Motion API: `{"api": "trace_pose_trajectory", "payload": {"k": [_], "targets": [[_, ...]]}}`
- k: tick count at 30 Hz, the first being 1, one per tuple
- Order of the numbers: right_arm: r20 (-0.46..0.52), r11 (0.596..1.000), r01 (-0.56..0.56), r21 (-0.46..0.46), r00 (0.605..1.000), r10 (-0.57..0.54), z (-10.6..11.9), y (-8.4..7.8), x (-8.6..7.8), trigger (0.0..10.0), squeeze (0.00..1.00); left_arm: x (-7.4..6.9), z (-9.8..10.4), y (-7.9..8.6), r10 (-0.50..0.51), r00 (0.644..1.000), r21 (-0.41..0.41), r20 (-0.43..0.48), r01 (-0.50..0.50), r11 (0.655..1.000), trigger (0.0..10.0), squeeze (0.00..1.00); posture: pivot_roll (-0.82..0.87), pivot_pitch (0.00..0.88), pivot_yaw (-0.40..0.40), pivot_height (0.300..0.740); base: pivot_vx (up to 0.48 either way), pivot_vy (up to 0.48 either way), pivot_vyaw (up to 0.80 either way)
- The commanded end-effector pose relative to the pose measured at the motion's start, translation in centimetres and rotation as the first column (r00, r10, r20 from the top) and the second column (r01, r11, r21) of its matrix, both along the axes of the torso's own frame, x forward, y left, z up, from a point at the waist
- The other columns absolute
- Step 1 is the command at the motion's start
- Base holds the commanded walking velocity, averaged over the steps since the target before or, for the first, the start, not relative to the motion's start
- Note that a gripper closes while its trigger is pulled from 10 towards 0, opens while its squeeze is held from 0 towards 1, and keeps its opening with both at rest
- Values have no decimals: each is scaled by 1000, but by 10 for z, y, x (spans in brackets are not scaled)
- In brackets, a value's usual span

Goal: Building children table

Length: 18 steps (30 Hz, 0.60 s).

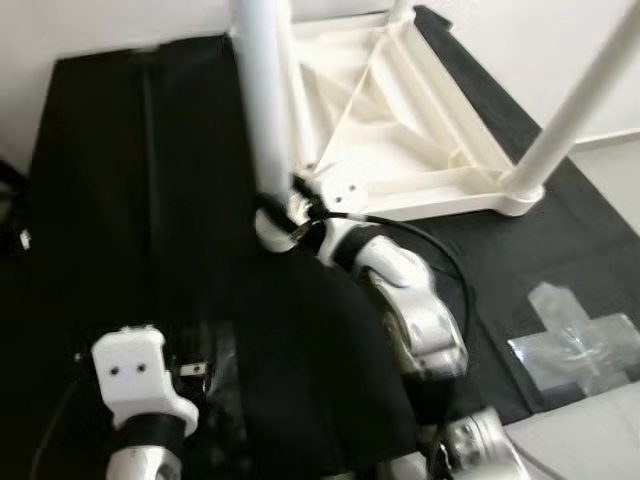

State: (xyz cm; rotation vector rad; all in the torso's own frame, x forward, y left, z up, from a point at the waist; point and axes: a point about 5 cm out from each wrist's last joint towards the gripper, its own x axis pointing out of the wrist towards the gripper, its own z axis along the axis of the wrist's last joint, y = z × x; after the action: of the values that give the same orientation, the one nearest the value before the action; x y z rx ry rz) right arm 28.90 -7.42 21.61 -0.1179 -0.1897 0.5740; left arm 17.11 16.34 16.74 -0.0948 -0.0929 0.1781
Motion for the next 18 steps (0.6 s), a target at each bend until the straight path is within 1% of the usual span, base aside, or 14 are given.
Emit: {"api": "trace_pose_trajectory", "payload": {"k": [1,4,7,8,9,12,13,14,15,16,17,18], "targets": [[-186,997,67,-34,980,-72,-32,-8,-1,0,0,1,-3,-1,-18,1000,-2,-1,18,1000,10000,0,6,285,-17,740,0,0,0],[-194,997,71,-37,978,-77,-30,-13,1,0,0,5,-4,1,-24,1000,-1,3,24,1000,10000,0,0,274,-9,740,0,0,0],[-239,993,116,-30,964,-120,-27,-14,-8,0,0,8,-5,2,-29,1000,1,6,29,1000,10000,0,0,274,-8,740,0,0,0],[-244,995,82,-65,965,-96,-26,-13,-12,10000,0,10,-5,4,-30,1000,2,6,30,1000,10000,0,2,267,1,740,0,0,0],[-249,994,56,-92,965,-77,-25,-12,-15,10000,0,10,-5,5,-30,1000,3,7,30,1000,10000,0,1,267,2,740,0,0,0],[-258,994,37,-98,964,-61,-23,-12,-19,10000,0,12,-5,6,-34,999,3,7,34,999,10000,0,4,265,7,740,0,0,0],[-264,996,21,-85,964,-43,-20,-11,-19,10000,0,13,-6,6,-37,999,2,8,37,999,10000,0,5,264,8,740,0,0,0],[-266,997,-7,-73,964,-13,-17,-10,-18,10000,1000,14,-6,6,-44,999,1,7,44,999,10000,0,5,264,8,740,0,0,0],[-250,998,-8,-62,968,-8,-11,-10,-12,10000,1000,15,-6,5,-53,999,-1,9,53,999,10000,0,11,261,7,740,0,0,0],[-250,998,-8,-62,968,-8,-11,-10,-12,10000,1000,15,-6,5,-53,999,-1,9,53,999,10000,0,11,261,7,740,0,0,0],[-237,998,-7,-55,971,-6,-6,-10,-8,10000,1000,16,-6,5,-60,998,-2,11,60,998,10000,0,11,261,7,740,0,0,0],[-218,998,-54,-24,975,47,0,-7,-3,10000,1000,16,-6,4,-64,998,-4,11,64,998,10000,0,14,260,8,740,0,0,0]]}}
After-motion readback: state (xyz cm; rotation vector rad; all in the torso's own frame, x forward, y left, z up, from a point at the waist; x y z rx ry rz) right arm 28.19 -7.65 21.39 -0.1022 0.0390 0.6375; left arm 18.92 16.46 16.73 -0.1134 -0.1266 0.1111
